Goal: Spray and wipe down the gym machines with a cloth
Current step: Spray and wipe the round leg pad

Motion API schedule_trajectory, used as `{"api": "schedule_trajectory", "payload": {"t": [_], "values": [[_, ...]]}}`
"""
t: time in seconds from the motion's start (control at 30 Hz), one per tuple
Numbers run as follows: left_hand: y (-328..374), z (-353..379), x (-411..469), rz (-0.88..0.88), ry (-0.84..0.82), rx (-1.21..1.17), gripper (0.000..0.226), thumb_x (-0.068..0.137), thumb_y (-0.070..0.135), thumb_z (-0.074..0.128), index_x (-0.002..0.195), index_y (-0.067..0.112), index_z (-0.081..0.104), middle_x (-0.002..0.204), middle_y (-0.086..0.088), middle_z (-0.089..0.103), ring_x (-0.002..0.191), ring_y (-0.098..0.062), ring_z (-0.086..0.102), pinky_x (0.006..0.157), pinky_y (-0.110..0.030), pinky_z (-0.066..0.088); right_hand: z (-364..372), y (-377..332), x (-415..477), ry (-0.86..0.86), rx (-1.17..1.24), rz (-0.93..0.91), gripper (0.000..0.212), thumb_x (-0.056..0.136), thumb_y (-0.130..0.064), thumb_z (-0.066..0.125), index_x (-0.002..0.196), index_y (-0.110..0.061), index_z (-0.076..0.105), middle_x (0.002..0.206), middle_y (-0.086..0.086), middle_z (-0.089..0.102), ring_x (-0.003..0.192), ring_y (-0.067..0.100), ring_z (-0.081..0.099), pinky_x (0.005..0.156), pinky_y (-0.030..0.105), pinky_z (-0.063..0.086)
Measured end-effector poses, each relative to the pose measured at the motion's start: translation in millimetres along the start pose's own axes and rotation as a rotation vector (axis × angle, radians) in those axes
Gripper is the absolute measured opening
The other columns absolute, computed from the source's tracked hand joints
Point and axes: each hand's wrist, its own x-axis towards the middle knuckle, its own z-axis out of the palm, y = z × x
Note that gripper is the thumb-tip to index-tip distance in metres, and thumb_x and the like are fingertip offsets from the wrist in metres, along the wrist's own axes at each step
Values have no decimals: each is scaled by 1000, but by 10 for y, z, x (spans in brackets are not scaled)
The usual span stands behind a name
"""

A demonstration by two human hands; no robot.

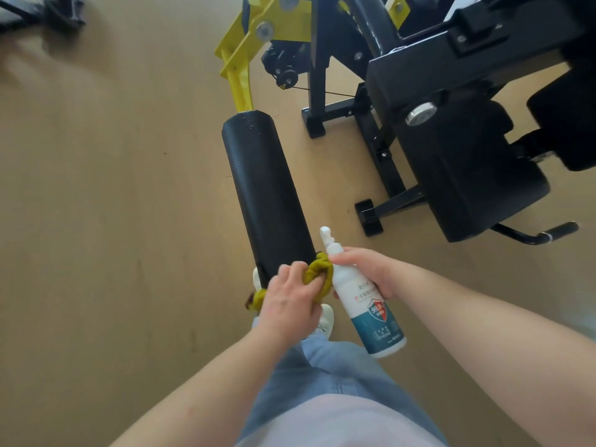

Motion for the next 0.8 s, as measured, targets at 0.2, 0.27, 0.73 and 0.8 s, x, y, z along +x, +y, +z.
{"api": "schedule_trajectory", "payload": {"t": [0.2, 0.27, 0.73, 0.8], "values": [[-205, 126, 371, 89, -36, 305, 34, 89, 47, 69, 112, 23, 64, 90, -4, 46, 75, -24, 43, 55, -33, 30, -91, -53, 133, 38, -4, 25, 31, 101, -36, 66, 129, -23, 61, 102, 18, 71, 83, 32, 71, 79, 45, 60], [-297, 131, 415, 185, -36, 337, 31, 93, 48, 63, 111, 23, 65, 89, -4, 47, 76, -23, 44, 56, -33, 29, -77, -98, 164, 38, -8, 30, 28, 102, -34, 65, 127, -22, 61, 98, 17, 71, 81, 31, 71, 76, 43, 61], [-831, -130, 1126, 368, -60, 344, 55, 101, 65, 36, 90, 27, 75, 82, -3, 48, 74, -19, 33, 55, -32, 34, -90, -688, 454, 15, 28, 56, 29, 102, -36, 63, 127, -23, 58, 96, 16, 69, 80, 31, 69, 77, 44, 61], [-946, -187, 1336, 409, -78, 385, 59, 101, 64, 30, 90, 27, 75, 84, -3, 48, 75, -21, 34, 56, -34, 40, -97, -763, 507, 15, 47, 48, 27, 103, -35, 63, 127, -23, 58, 91, 15, 70, 77, 31, 69, 76, 44, 61]]}}
